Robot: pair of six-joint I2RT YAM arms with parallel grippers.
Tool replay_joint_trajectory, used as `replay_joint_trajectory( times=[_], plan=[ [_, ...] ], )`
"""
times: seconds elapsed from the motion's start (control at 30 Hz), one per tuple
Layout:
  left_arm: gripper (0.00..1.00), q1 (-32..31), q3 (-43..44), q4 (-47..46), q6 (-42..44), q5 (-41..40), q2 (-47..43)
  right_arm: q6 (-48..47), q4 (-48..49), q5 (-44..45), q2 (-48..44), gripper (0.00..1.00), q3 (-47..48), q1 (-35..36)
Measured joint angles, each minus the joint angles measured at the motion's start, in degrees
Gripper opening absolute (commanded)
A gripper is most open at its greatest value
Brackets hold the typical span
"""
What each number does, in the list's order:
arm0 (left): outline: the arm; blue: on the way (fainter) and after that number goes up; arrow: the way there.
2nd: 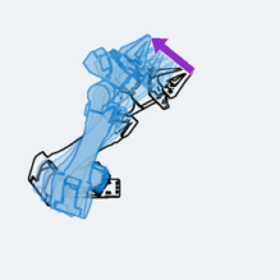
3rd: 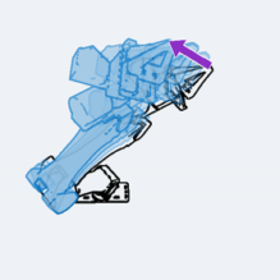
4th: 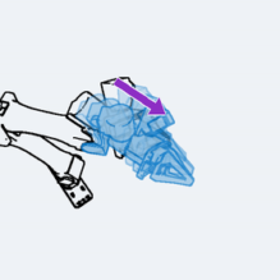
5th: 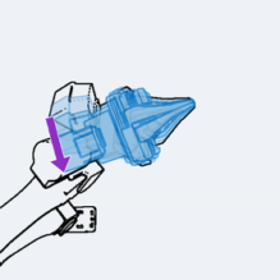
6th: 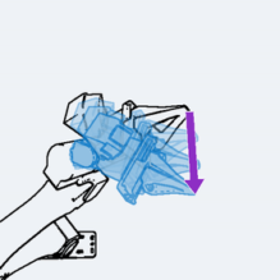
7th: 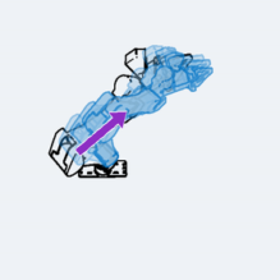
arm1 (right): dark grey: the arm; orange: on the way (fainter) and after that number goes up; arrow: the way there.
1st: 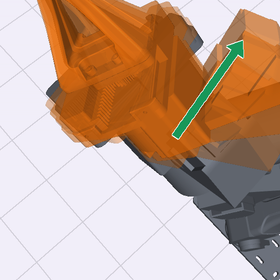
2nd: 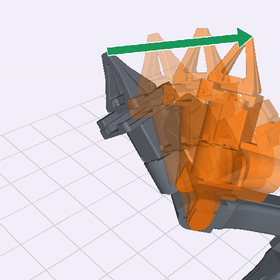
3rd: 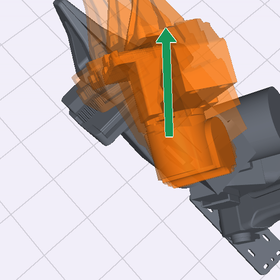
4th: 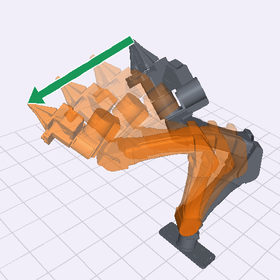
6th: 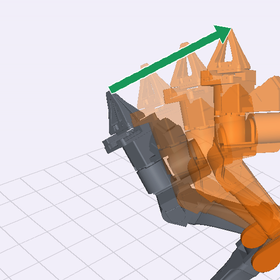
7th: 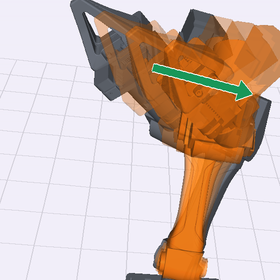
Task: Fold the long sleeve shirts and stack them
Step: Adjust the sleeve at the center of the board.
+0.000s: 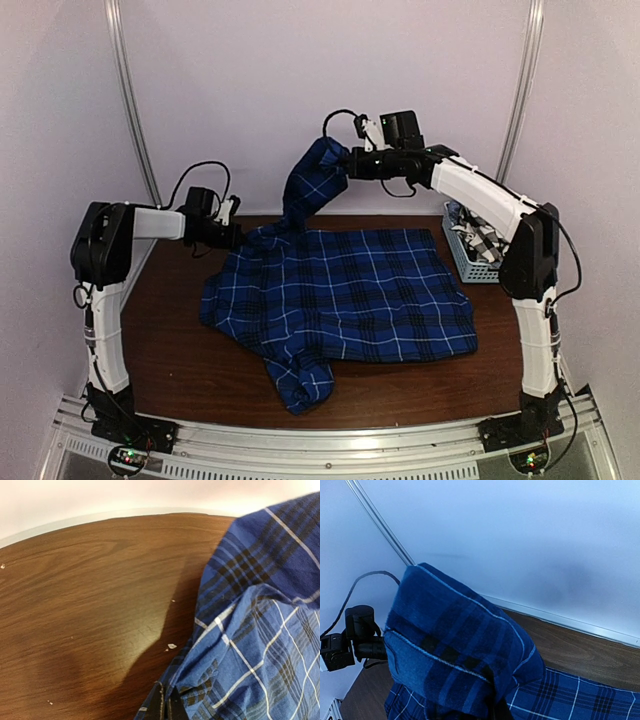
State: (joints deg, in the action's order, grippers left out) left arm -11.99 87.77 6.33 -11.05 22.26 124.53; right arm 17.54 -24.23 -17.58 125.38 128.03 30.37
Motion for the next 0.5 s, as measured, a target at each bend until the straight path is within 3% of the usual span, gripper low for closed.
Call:
replay_joint_trajectory(
  times=[0.5],
  plan=[
    [0.0,-0.04,-0.39,-7.58,-10.08,-12.13,4.94,-2.97,0.04,-3.21,-0.02,0.0,-0.02,-0.68]
  ],
)
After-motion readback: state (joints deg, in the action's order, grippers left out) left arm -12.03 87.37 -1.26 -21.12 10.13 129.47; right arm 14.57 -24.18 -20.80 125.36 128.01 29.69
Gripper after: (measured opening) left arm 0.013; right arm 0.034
